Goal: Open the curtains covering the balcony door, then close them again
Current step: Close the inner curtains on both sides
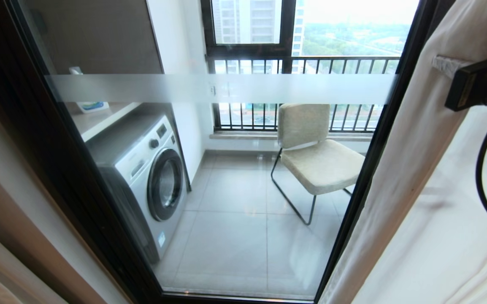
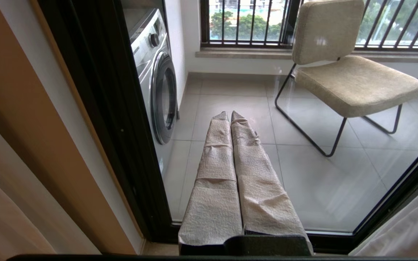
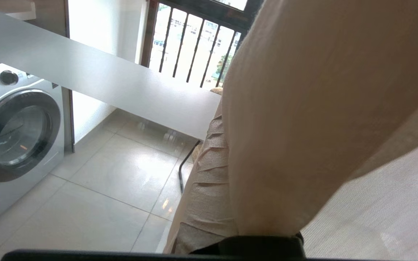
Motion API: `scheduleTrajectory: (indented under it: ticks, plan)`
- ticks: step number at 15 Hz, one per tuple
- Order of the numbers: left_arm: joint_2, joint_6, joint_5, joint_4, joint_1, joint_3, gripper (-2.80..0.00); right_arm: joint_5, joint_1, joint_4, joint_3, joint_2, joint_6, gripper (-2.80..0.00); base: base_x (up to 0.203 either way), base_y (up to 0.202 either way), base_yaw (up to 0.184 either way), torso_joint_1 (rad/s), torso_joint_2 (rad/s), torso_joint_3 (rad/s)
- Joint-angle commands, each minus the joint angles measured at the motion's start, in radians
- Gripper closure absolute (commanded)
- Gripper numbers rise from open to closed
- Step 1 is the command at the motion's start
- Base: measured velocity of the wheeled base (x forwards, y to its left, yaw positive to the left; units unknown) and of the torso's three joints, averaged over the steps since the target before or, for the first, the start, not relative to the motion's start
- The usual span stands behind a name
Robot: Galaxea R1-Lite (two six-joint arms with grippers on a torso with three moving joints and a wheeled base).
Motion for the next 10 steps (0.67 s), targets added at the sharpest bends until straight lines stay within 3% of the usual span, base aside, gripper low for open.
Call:
scheduleTrajectory:
  ticks: [1, 10]
  plan:
    - [0.0, -0.001, 0.0, -0.001, 0.001, 0.0, 0.0, 0.0, 0.002, -0.003, -0.003, 0.003, -0.002, 0.0, 0.0, 0.196, 0.0, 0.007, 0.01, 0.002]
    - [0.0, -0.001, 0.0, 0.0, 0.001, 0.0, 0.0, 0.0, 0.002, 0.0, -0.073, 0.059, -0.002, 0.0, 0.0, 0.192, 0.001, 0.003, 0.0, 0.003]
